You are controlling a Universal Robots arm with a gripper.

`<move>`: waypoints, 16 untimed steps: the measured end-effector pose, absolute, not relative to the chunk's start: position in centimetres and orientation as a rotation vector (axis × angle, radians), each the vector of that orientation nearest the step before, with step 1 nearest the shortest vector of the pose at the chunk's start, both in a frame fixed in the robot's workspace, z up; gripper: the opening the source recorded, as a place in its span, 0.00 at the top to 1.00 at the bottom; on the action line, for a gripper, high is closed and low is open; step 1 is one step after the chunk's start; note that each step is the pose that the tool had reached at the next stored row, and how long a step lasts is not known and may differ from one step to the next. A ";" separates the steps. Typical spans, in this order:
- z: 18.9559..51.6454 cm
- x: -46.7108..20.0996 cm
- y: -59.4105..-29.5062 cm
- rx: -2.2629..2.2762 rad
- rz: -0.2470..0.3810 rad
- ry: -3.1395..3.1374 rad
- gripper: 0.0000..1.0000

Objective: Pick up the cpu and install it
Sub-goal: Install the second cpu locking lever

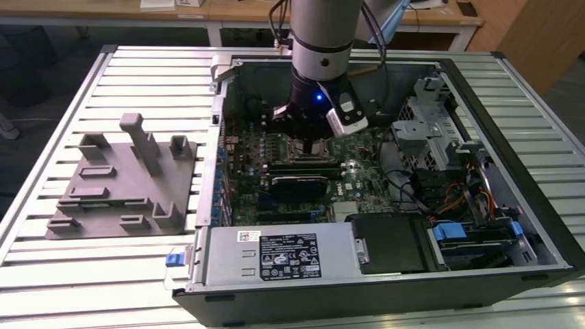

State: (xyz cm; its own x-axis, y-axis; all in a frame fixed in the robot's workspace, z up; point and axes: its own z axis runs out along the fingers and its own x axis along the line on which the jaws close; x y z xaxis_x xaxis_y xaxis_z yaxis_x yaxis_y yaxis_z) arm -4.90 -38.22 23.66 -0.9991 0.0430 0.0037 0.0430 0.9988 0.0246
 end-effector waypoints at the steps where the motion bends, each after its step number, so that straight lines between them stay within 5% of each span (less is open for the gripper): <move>1: 23.6 -4.9 -38.2 -0.057 -0.040 -3.138 0.89; 16: 22.8 -6.6 -38.8 -0.039 -0.056 -3.150 0.89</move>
State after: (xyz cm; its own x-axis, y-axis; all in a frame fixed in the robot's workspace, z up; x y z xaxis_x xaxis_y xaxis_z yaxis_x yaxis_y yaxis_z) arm -6.62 -38.79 22.82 -0.9996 0.0252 -0.0092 0.0249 0.9990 0.0359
